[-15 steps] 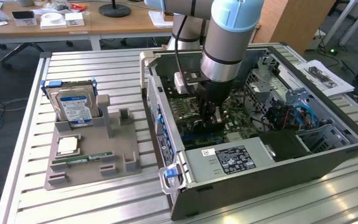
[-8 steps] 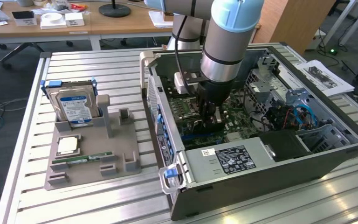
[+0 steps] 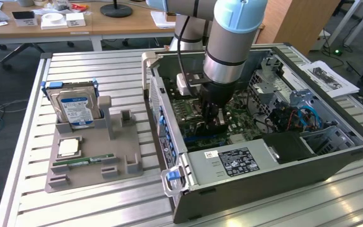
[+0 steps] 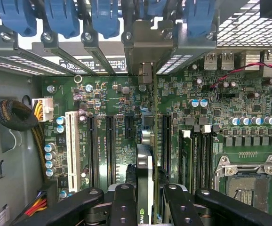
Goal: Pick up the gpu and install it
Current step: 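Insert the gpu into the slot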
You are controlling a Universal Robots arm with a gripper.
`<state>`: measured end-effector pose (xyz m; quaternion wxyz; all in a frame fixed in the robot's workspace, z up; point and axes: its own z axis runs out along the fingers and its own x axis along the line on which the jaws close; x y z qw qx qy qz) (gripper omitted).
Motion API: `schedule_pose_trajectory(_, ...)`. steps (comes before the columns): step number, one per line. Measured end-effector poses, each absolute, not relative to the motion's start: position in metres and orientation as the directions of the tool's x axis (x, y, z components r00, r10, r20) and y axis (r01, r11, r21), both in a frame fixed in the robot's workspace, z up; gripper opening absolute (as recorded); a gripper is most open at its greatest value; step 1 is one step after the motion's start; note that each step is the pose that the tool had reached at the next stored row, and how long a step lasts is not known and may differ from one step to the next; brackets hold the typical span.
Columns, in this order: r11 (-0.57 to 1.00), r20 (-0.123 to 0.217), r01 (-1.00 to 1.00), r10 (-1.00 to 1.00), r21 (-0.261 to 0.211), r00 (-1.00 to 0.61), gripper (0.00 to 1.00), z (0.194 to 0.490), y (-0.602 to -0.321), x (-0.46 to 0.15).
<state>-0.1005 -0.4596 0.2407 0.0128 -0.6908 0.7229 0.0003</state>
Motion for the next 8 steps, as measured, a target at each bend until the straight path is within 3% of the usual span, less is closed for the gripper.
schedule_pose_trajectory(8, 0.046, -0.019, -0.999, -0.999, -0.017, -0.045, 0.27, 0.2406, -0.4596, -0.1005)
